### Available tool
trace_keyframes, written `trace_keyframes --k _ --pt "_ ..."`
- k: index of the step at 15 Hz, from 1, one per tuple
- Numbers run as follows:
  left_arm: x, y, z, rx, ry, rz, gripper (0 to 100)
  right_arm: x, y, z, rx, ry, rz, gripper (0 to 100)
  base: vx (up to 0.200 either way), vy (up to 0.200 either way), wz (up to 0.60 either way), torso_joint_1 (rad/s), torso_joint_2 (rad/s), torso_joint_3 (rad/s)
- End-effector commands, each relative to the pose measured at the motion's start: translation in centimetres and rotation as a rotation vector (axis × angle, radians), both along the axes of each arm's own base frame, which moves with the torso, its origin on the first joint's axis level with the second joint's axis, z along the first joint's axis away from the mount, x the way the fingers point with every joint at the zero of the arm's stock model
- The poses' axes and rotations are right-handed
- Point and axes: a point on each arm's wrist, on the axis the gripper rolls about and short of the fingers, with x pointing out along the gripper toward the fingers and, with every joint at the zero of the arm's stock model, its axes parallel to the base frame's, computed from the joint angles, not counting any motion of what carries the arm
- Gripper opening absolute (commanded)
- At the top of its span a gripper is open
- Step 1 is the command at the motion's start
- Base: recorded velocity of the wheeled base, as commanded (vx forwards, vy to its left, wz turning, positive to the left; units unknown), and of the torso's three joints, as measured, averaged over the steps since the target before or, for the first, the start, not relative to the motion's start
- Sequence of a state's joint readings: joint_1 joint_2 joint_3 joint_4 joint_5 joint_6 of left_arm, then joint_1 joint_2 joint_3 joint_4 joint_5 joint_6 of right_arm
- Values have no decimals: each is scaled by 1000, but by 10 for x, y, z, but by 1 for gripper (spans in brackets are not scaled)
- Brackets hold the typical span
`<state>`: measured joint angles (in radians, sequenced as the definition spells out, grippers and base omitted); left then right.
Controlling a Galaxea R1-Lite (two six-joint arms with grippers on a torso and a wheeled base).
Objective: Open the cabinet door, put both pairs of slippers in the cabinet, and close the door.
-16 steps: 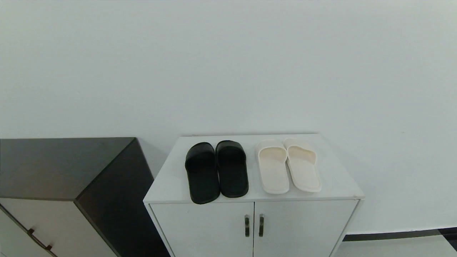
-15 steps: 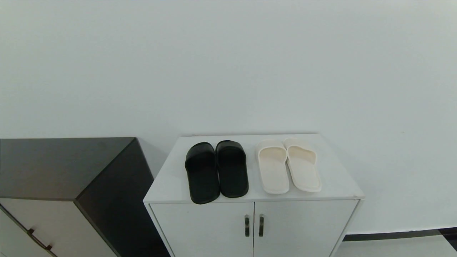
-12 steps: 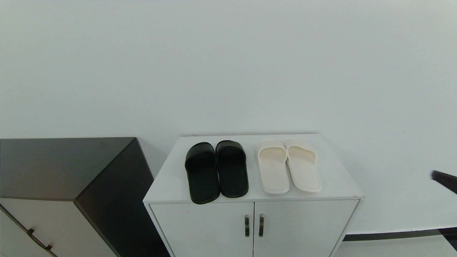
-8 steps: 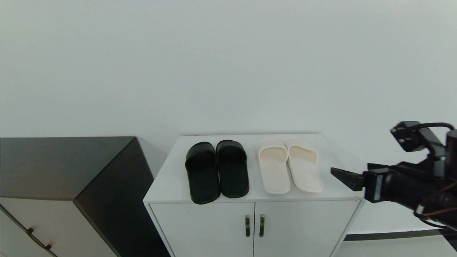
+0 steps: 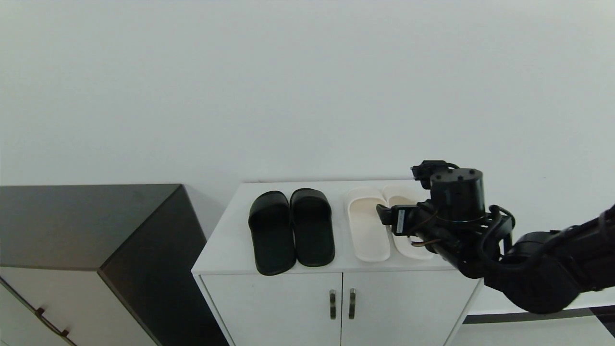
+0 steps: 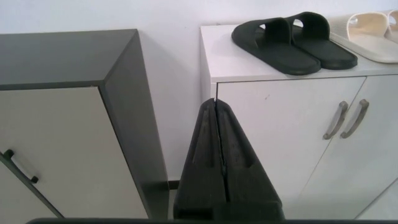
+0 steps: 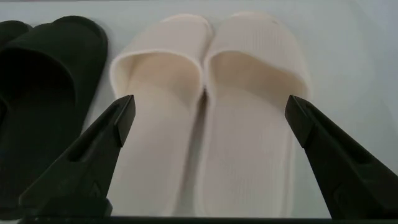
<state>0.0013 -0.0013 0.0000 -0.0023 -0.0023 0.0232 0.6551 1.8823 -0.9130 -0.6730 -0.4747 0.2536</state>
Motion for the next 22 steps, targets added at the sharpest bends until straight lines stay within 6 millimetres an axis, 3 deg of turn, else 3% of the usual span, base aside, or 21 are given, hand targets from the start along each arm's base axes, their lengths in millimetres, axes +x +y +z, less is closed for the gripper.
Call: trace_keyframes --k 1,16,17,22 --pt "0 0 0 0 1 1 0 15 13 -14 -21 26 -1 100 0 0 0 0 0 0" --pt "0 0 0 -8 1 1 0 83 25 -39 -65 33 -47 100 0 0 0 0 0 0" --pt "0 0 0 -8 1 3 0 86 25 -40 -66 30 -48 0 0 0 0 0 0 0" --pt "0 0 0 -9 1 3 0 90 30 -35 -74 4 -39 0 0 0 0 0 0 0"
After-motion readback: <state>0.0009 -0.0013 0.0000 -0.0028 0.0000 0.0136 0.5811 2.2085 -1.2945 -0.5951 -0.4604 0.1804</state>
